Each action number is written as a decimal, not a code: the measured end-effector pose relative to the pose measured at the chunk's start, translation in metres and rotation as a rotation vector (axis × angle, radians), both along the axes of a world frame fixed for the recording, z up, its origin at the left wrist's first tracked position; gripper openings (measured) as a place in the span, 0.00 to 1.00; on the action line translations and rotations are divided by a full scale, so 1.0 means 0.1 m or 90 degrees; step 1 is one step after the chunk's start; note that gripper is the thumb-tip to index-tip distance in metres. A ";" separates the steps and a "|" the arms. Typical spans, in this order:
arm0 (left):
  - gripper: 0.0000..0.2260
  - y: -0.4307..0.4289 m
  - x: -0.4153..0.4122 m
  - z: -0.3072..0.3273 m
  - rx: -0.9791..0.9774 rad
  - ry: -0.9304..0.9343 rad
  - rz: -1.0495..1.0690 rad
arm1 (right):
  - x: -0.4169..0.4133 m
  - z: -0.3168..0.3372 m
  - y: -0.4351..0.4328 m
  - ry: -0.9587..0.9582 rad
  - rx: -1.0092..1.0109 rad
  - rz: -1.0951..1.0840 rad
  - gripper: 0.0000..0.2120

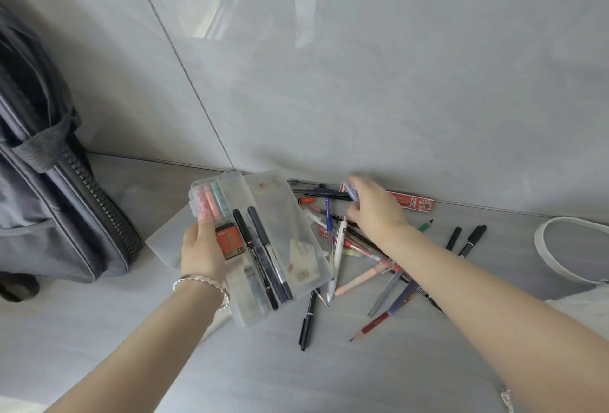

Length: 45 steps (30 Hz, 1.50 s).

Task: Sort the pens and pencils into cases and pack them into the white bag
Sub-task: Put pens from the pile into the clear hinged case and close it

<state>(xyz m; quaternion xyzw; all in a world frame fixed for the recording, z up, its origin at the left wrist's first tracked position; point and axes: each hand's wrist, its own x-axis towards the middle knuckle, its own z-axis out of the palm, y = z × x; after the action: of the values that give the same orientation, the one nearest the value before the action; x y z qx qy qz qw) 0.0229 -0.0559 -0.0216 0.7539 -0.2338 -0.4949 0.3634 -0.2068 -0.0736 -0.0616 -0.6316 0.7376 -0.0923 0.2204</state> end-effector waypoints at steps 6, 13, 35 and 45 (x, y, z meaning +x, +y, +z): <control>0.15 0.01 -0.10 0.15 0.012 0.098 -0.031 | 0.49 0.77 0.43 -0.462 -0.063 0.060 0.24; 0.19 0.31 -0.50 0.26 0.003 0.165 -0.137 | 0.54 0.89 1.00 -0.303 -0.003 0.193 0.21; 0.20 0.51 -0.04 0.01 -0.041 -0.037 0.005 | 0.15 -0.19 0.83 -0.029 0.000 -0.001 0.12; 0.15 0.50 0.14 -0.01 -0.015 0.027 0.041 | 0.27 -0.35 0.69 0.172 0.050 0.096 0.11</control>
<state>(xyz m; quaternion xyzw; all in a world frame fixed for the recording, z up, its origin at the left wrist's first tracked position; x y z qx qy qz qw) 0.0370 -0.0064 -0.0229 0.7458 -0.2074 -0.4962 0.3931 -0.1794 -0.0050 -0.0968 -0.6830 0.7137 0.0390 0.1502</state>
